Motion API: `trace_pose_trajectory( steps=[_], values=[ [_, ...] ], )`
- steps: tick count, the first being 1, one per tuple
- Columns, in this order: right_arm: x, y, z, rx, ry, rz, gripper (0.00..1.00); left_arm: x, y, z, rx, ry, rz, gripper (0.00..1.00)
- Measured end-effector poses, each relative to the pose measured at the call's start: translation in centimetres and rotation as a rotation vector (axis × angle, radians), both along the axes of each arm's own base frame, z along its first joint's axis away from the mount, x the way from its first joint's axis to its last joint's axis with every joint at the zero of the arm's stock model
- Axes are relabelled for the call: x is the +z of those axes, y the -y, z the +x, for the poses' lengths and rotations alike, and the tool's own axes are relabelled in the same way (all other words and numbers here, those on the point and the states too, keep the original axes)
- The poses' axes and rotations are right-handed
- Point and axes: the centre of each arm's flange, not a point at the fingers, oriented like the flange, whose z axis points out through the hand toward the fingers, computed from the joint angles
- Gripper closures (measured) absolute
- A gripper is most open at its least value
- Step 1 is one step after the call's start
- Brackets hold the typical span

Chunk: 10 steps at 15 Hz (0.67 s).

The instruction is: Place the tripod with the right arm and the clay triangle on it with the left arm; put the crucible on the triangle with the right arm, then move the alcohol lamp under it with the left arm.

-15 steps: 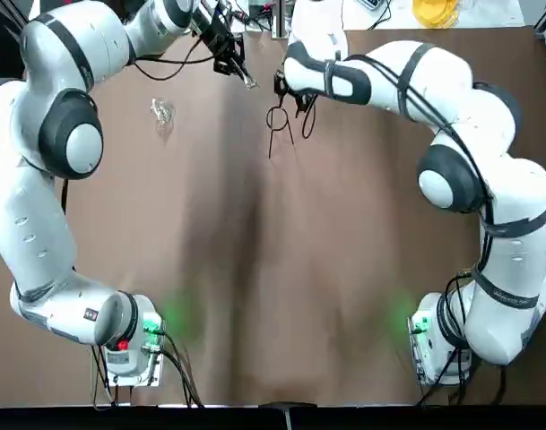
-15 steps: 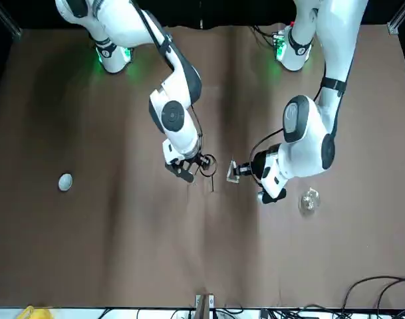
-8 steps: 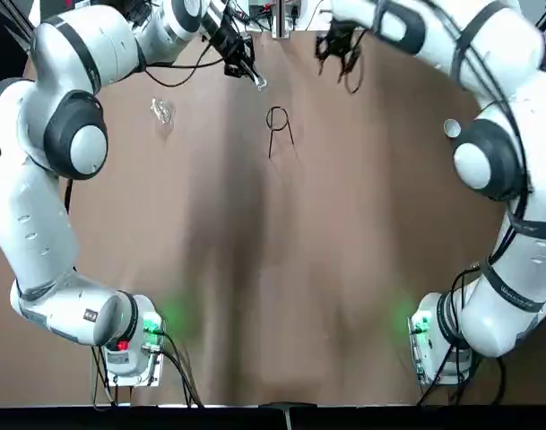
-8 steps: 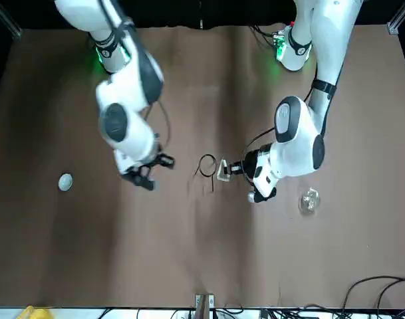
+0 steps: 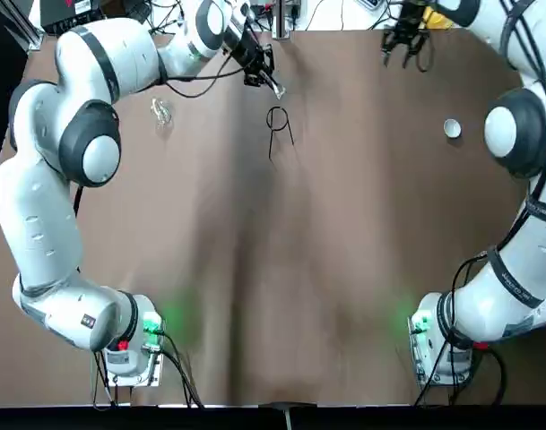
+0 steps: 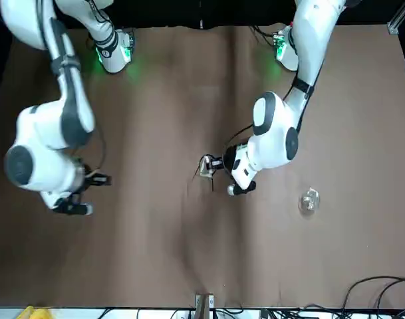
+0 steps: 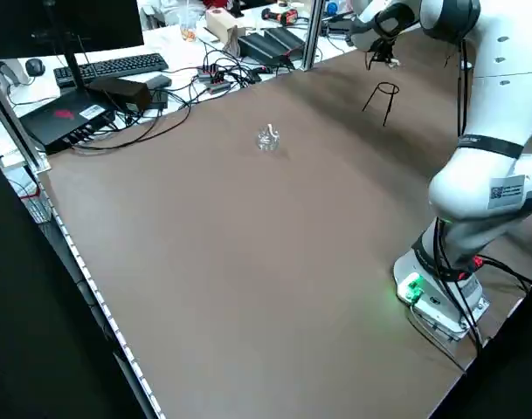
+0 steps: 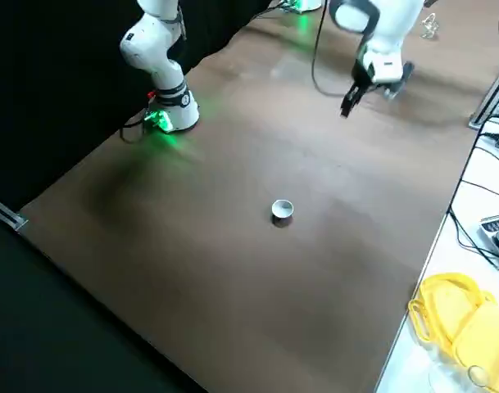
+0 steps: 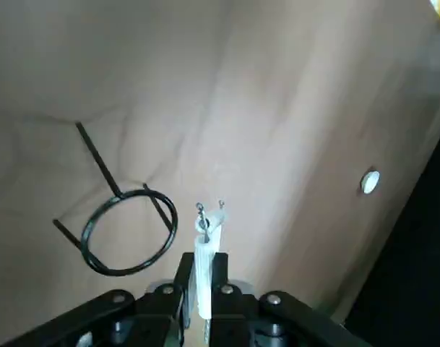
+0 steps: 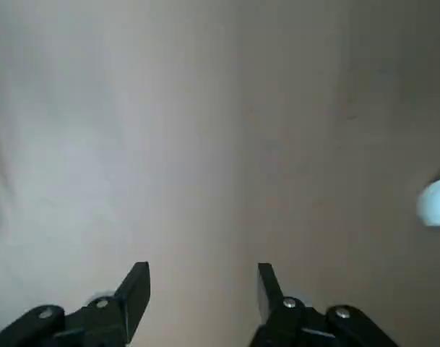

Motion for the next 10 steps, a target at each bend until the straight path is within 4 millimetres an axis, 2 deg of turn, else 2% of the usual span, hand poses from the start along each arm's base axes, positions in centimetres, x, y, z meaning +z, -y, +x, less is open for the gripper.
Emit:
trace_pose_trajectory(
  steps=[2,4,5,7,10],
  values=[
    [-0.8,5.7,0.3,0.048,-0.004,0.000,0.32,-0.9,0.9,-0.6,0.001,-0.027,-0.001,0.87],
    [-1.4,9.9,0.5,0.075,0.016,0.009,0.32,-1.8,1.2,-0.8,0.004,-0.045,0.005,0.87],
    [-3.0,13.3,0.5,0.118,0.060,0.018,0.33,-2.2,1.1,-0.7,0.007,-0.051,0.009,0.87],
    [-5.0,16.9,0.0,0.149,0.079,0.025,0.33,-2.7,1.1,-0.7,0.009,-0.057,0.011,0.87],
    [-8.1,23.8,-1.2,0.180,0.071,0.045,0.39,-3.4,1.0,-0.7,0.009,-0.067,0.016,0.87]
  ],
)
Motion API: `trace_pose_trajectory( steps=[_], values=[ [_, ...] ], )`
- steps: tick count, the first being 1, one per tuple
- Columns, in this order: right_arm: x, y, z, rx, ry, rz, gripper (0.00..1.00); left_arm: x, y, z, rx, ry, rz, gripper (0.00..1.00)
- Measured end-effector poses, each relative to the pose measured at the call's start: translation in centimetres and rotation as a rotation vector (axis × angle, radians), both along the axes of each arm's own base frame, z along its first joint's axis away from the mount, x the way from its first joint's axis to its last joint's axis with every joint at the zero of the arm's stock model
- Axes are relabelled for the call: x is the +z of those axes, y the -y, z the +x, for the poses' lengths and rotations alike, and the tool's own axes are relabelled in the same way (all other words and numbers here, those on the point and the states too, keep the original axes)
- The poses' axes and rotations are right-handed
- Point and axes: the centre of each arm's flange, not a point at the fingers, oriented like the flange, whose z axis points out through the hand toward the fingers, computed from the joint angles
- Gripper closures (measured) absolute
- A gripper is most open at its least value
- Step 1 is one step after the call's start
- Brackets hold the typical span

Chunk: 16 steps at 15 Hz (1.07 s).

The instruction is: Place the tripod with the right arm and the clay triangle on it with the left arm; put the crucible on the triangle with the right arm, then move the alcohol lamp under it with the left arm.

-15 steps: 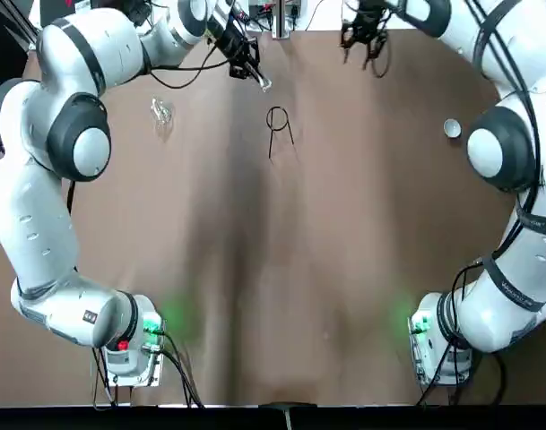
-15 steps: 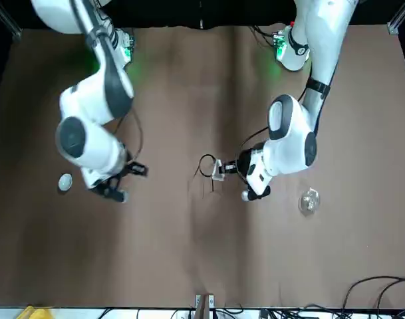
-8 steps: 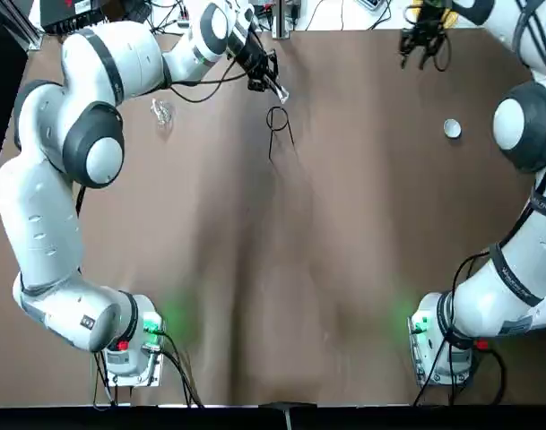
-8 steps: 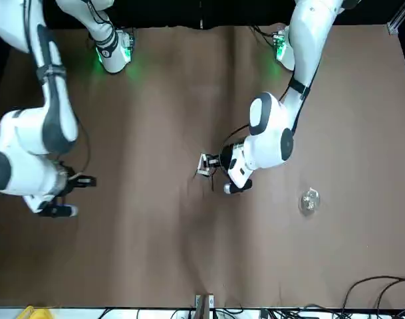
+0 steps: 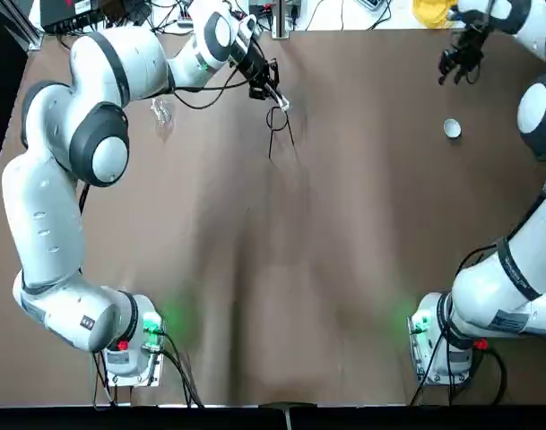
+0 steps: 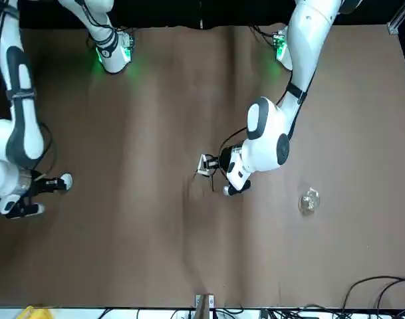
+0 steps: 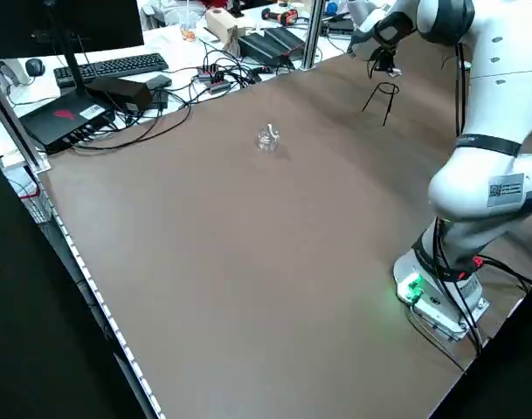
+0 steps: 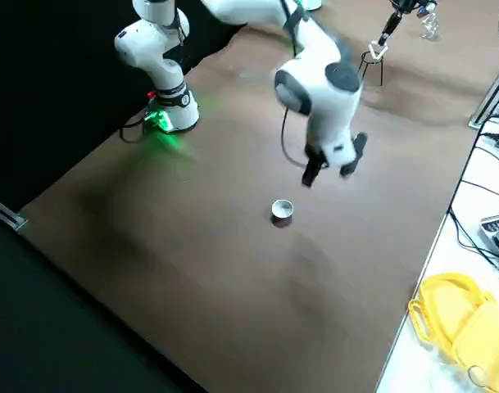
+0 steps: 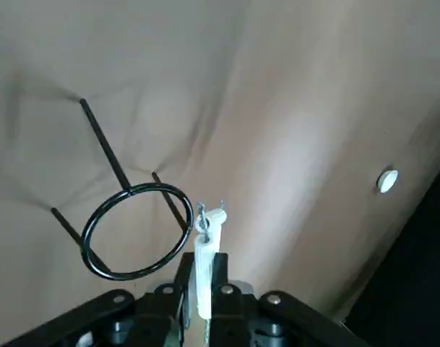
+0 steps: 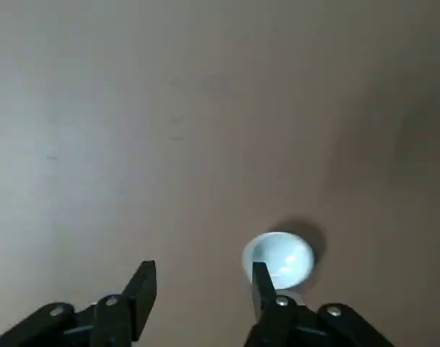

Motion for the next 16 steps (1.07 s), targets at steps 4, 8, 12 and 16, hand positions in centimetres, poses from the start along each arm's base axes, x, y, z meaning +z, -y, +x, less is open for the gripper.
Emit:
trace_pose_trajectory(
  steps=[4,8,12,16],
  values=[
    [-3.3,2.8,-0.4,0.005,-0.010,0.009,0.39,-0.7,-0.4,-0.3,-0.023,-0.051,0.009,0.87],
    [-5.2,3.6,-0.4,-0.007,-0.013,0.008,0.41,-1.1,-1.2,-0.4,-0.041,-0.078,0.089,0.87],
    [-7.1,5.5,-1.4,0.023,-0.038,0.024,0.45,-1.2,-1.3,-0.4,-0.047,-0.075,0.119,0.87],
    [-9.2,7.7,-2.4,0.064,-0.058,0.045,0.50,-1.3,-1.1,-0.6,-0.054,-0.079,0.120,0.87]
  ],
)
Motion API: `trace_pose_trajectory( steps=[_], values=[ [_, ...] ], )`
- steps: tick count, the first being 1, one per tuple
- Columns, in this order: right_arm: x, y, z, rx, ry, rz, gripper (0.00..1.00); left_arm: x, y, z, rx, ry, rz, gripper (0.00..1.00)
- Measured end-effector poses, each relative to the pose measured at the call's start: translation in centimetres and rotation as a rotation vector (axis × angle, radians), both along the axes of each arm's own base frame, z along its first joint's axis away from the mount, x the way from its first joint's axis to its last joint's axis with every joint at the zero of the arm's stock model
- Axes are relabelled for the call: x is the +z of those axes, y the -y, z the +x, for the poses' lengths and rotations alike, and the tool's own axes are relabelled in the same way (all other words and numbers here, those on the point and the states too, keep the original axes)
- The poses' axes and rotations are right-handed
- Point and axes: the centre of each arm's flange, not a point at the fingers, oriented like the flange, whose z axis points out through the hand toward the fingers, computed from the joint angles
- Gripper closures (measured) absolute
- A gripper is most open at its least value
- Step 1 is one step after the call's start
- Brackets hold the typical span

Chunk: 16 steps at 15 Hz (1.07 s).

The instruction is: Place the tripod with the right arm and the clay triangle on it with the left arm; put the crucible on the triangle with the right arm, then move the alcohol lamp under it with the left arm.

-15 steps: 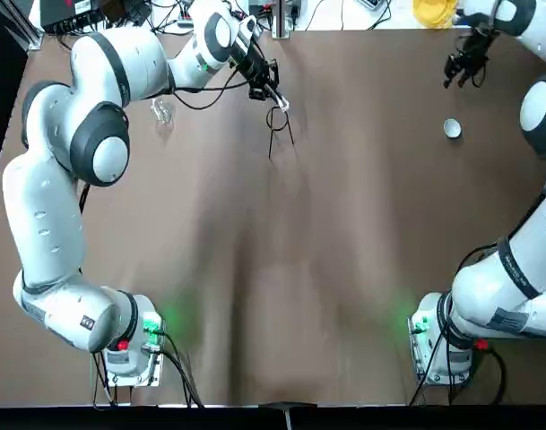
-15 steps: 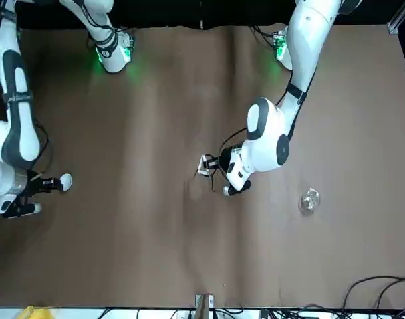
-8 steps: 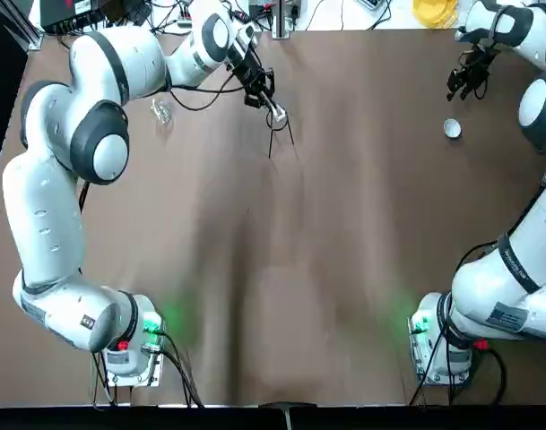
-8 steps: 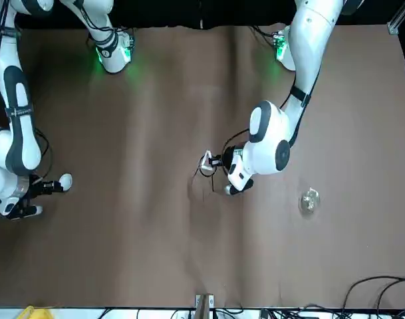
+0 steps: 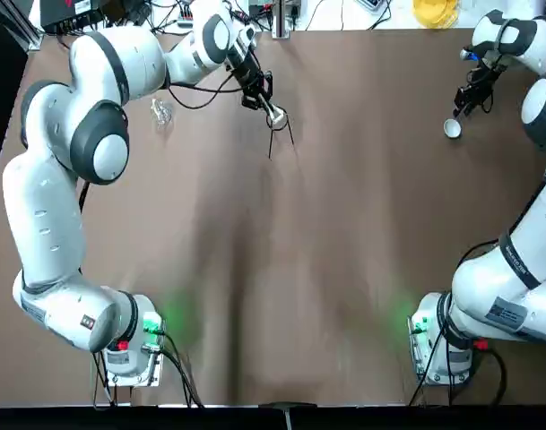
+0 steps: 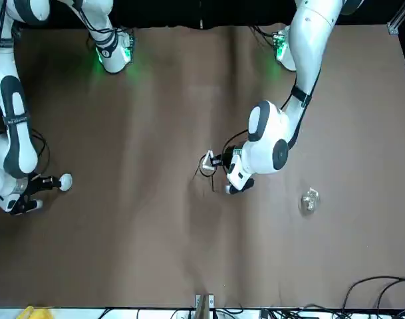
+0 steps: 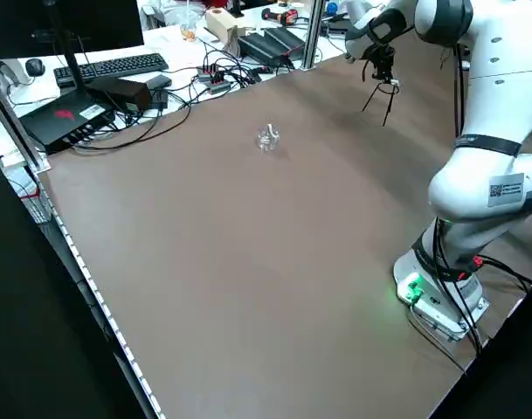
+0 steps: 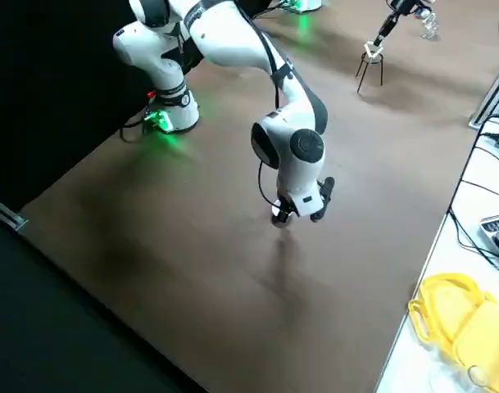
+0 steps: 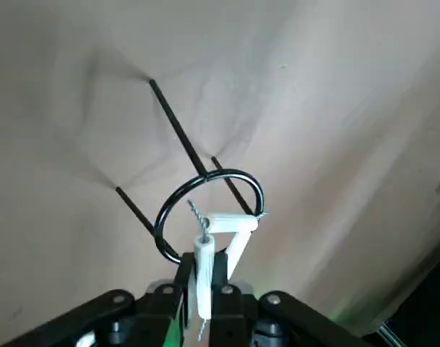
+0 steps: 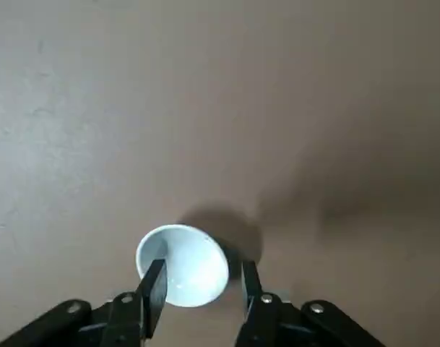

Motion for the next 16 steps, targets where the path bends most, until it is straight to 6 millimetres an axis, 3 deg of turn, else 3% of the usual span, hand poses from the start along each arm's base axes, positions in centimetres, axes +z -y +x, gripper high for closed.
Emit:
trace_pose_trajectory(
  steps=[8,14,16],
  values=[
    [-2.8,0.3,-0.2,0.001,-0.004,0.001,0.58,-0.2,0.4,-0.3,-0.008,-0.004,0.002,0.85],
    [-3.6,0.3,-0.5,0.022,-0.019,0.010,0.61,-0.2,0.4,-0.3,-0.005,-0.007,0.003,0.56],
    [-3.9,0.3,-0.7,0.027,-0.025,0.014,0.64,-0.1,0.2,-0.2,0.002,-0.007,0.003,0.55]
  ],
)
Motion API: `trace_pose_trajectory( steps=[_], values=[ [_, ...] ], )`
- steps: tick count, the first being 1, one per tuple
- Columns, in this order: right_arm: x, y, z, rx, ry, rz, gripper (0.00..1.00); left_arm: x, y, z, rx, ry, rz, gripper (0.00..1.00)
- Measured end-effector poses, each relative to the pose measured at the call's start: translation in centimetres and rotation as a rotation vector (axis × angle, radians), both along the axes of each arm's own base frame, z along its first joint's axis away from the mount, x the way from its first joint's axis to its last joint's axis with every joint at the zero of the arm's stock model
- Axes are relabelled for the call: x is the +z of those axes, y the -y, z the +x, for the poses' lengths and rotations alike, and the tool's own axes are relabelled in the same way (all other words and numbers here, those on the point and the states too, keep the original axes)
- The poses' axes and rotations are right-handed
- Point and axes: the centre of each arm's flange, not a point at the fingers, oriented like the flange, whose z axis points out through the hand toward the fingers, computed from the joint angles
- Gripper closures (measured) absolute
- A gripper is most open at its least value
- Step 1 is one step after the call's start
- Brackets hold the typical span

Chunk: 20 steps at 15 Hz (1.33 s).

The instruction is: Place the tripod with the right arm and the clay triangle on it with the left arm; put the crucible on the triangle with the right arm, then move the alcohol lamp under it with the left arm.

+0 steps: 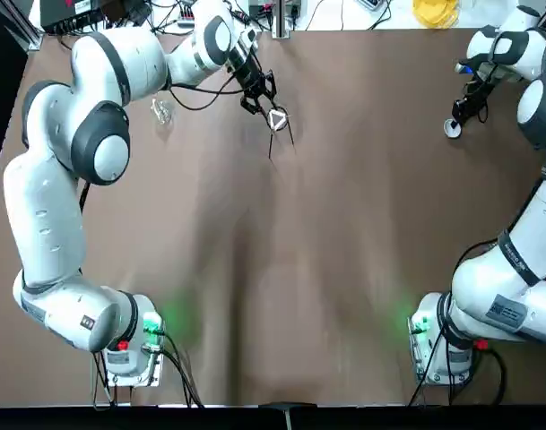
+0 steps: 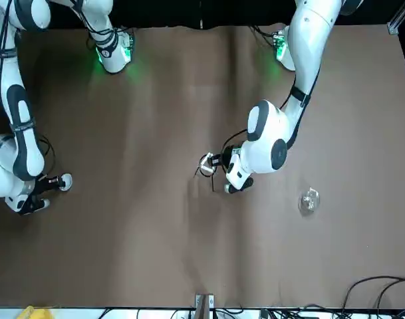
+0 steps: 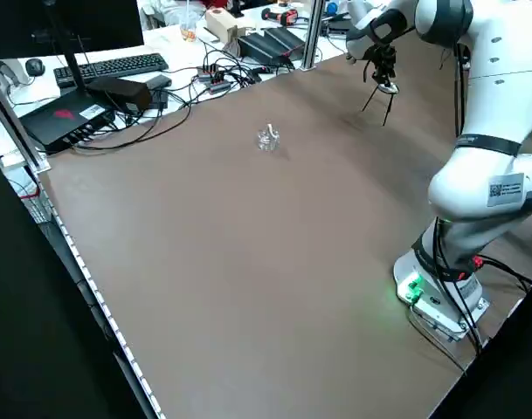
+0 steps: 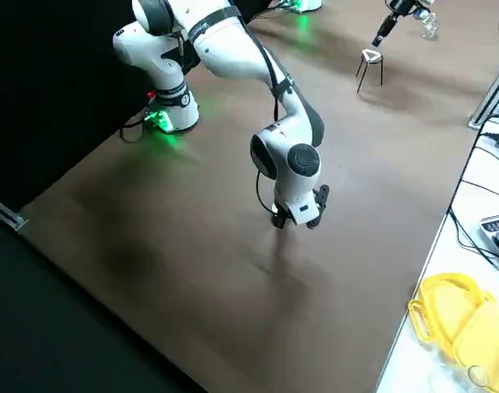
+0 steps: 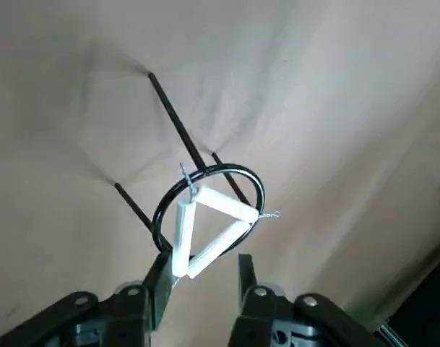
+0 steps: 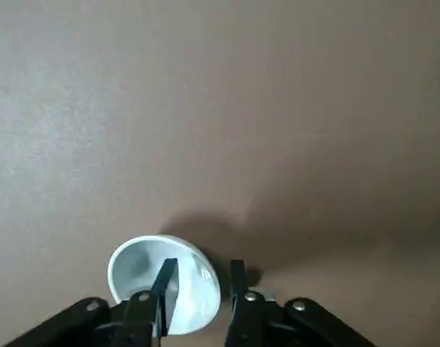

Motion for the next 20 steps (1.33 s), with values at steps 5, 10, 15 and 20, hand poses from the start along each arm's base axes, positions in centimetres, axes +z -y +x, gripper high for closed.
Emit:
trace_pose_trajectory(
  steps=[5,10,15,20],
  values=[
    [-0.2,0.0,-0.1,0.007,-0.004,0.003,0.74,2.2,-2.5,2.1,-0.029,0.103,0.077,0.24],
    [0.5,-0.7,0.2,0.020,-0.005,0.012,0.94,8.6,-11.5,5.7,-0.063,0.263,0.266,0.00],
    [0.6,-2.2,0.7,0.043,0.002,0.016,0.94,10.0,-19.5,8.1,-0.121,0.352,0.441,0.00],
    [4.9,-9.9,2.7,0.139,-0.031,0.092,0.94,8.6,-28.7,10.2,-0.226,0.383,0.435,0.00]
  ],
)
